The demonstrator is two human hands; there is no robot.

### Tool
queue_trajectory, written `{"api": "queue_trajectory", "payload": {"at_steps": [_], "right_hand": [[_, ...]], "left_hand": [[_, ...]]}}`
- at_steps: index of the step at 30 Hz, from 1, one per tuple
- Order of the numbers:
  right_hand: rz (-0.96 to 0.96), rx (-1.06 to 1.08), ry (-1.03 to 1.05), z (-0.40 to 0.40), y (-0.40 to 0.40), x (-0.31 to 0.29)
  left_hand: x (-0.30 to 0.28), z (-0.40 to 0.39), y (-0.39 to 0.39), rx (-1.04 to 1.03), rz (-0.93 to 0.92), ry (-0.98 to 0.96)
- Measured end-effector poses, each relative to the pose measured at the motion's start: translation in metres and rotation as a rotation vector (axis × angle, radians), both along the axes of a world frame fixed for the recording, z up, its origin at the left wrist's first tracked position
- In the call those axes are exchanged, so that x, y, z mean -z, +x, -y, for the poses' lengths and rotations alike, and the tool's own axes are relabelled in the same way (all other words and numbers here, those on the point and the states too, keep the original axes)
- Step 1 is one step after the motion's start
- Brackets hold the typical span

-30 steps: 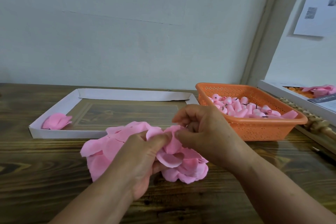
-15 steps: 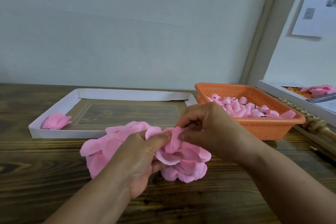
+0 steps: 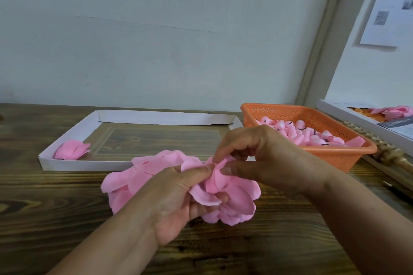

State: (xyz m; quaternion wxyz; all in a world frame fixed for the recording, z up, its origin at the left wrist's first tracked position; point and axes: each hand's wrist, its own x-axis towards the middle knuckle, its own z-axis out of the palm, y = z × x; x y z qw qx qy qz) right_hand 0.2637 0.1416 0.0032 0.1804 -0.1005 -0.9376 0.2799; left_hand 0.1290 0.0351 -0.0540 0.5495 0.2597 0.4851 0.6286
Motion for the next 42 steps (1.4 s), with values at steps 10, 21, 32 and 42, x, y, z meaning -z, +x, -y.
{"api": "queue_trajectory", "payload": {"at_steps": [10, 21, 32, 42], "right_hand": [[-0.023, 0.13, 0.034, -0.003, -0.002, 0.004], [0.102, -0.012, 0.197, 0.005, -0.004, -0.002], [0.159, 0.154, -0.014, -0.001, -0.006, -0.002], [0.109, 0.133, -0.099, -0.003, -0.006, -0.001]], "left_hand": [[0.006, 0.004, 0.005, -0.088, -0.267, 0.082], [0.008, 0.005, 0.01, -0.128, -0.364, 0.028], [0.008, 0.006, 0.011, -0.047, -0.456, 0.093], [0.005, 0.006, 0.001, 0.008, -0.383, 0.107]]}}
